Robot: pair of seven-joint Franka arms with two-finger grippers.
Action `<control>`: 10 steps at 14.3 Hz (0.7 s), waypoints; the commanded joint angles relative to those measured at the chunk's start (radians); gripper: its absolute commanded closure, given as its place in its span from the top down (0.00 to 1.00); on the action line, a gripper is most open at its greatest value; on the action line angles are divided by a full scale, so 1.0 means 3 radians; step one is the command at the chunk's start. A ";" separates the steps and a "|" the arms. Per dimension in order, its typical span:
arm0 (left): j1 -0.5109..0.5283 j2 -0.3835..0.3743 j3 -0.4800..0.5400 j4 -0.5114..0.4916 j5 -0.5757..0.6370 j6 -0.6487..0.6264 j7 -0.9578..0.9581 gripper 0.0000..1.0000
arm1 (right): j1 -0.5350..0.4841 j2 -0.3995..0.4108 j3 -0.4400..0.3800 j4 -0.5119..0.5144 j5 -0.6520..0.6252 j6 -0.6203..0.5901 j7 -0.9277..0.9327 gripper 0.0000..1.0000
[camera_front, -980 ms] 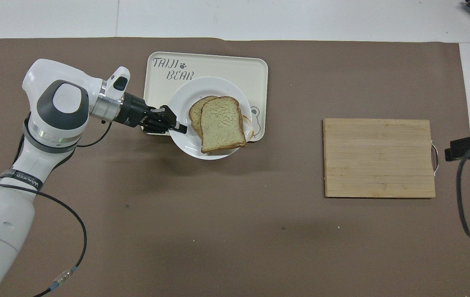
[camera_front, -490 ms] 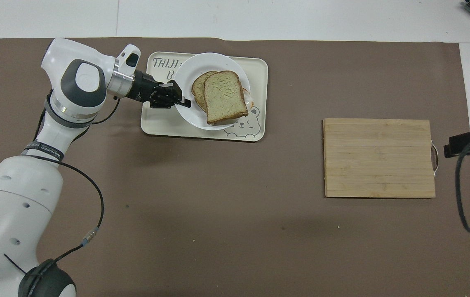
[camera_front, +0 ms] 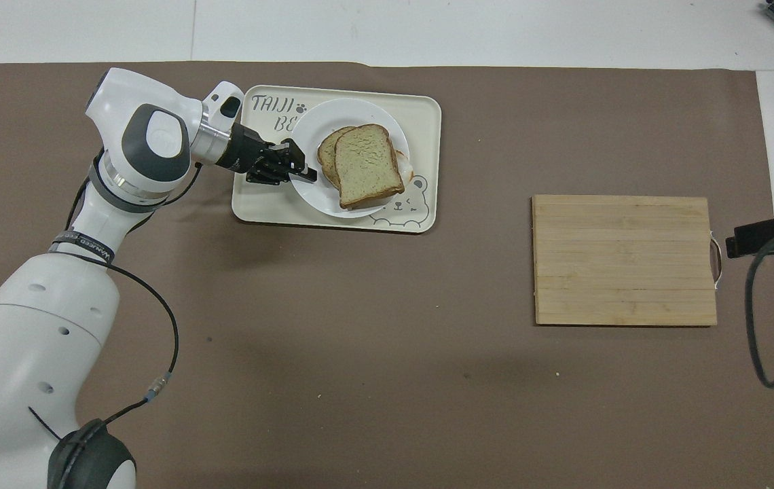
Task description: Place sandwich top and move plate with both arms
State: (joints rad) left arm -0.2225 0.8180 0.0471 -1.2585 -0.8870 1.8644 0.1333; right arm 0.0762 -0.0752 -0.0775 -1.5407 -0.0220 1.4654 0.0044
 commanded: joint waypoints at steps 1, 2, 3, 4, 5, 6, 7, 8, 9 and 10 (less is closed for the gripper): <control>0.0041 -0.0016 0.0093 0.0166 0.0286 -0.0145 -0.0025 1.00 | -0.0019 -0.0087 0.0008 -0.0116 0.0033 0.0070 -0.0081 1.00; 0.0041 -0.0133 0.0104 0.0166 0.0475 -0.0115 -0.0025 1.00 | -0.0019 -0.0087 0.0008 -0.0116 0.0033 0.0070 -0.0081 1.00; 0.0006 -0.0322 0.0084 0.0161 0.0720 -0.0069 -0.0030 1.00 | -0.0019 -0.0087 0.0008 -0.0116 0.0033 0.0075 -0.0081 1.00; -0.0025 -0.0445 0.0088 0.0161 0.0965 -0.0058 -0.0040 1.00 | -0.0019 -0.0087 0.0008 -0.0116 0.0033 0.0070 -0.0081 1.00; -0.0041 -0.0568 0.0078 0.0161 0.1130 -0.0058 -0.0050 1.00 | -0.0019 -0.0087 0.0008 -0.0116 0.0033 0.0070 -0.0081 1.00; -0.0086 -0.0655 0.0083 0.0156 0.1227 -0.0063 -0.0056 1.00 | -0.0019 -0.0087 0.0008 -0.0116 0.0033 0.0070 -0.0081 1.00; -0.0102 -0.0727 0.0083 0.0151 0.1365 -0.0068 -0.0061 1.00 | -0.0019 -0.0087 0.0008 -0.0116 0.0033 0.0070 -0.0081 1.00; -0.0097 -0.0778 0.0083 0.0151 0.1544 -0.0068 -0.0056 1.00 | -0.0019 -0.0087 0.0003 -0.0116 0.0033 0.0070 -0.0081 1.00; -0.0097 -0.0834 0.0088 0.0151 0.1702 -0.0079 -0.0056 1.00 | -0.0019 -0.0087 0.0008 -0.0116 0.0033 0.0070 -0.0081 1.00; -0.0077 -0.0901 0.0089 0.0151 0.1836 -0.0129 -0.0056 1.00 | -0.0019 -0.0087 0.0008 -0.0116 0.0033 0.0070 -0.0081 1.00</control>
State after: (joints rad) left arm -0.2448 0.5855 0.0631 -1.1837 -0.4067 1.8430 0.1166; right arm 0.0763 -0.0768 -0.0775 -1.5438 -0.0220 1.4654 0.0044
